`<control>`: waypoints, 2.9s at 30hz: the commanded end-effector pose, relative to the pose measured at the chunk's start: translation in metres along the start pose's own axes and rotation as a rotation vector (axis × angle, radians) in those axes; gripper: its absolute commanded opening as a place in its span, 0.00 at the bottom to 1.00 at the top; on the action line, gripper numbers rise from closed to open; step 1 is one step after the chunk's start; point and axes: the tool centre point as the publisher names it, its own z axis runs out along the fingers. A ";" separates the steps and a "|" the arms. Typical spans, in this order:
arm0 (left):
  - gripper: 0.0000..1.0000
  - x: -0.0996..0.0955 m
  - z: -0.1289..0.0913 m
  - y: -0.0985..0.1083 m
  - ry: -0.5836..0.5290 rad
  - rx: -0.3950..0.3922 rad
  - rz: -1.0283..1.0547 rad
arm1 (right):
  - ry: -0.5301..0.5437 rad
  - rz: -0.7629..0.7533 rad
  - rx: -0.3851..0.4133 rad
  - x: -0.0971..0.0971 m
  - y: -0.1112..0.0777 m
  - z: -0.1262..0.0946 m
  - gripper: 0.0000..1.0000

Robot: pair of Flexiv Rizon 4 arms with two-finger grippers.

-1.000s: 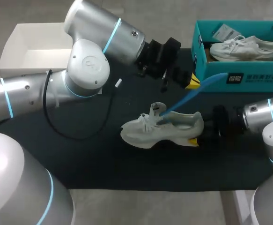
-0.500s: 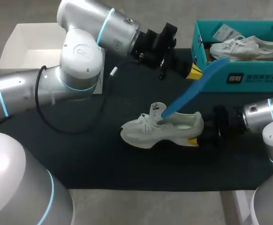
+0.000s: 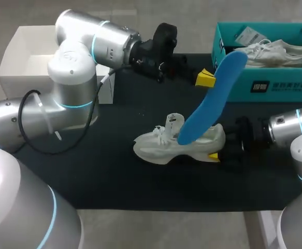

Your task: Take the shoe out of the shoebox, open the shoe tongue, remove and reinsert the insole, then place the shoe into the shoebox

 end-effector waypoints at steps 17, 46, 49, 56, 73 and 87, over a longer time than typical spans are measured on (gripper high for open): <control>0.00 0.085 0.027 -0.023 0.051 0.339 -0.036 | -0.002 0.000 0.002 0.000 -0.001 0.003 0.00; 0.00 0.172 0.012 0.004 0.360 0.504 -0.271 | -0.002 0.000 0.002 0.000 -0.001 0.003 0.00; 0.00 0.173 0.010 0.005 0.347 0.520 -0.267 | -0.002 0.000 0.002 0.000 -0.001 0.003 0.00; 0.00 0.179 0.011 0.010 0.353 0.537 -0.290 | -0.002 0.000 0.002 0.000 -0.001 0.003 0.00; 0.00 0.192 0.010 0.016 0.358 0.577 -0.303 | -0.002 0.000 0.002 0.000 -0.001 0.003 0.00; 0.00 0.192 0.010 0.016 0.358 0.577 -0.303 | -0.002 0.000 0.002 0.000 -0.001 0.003 0.00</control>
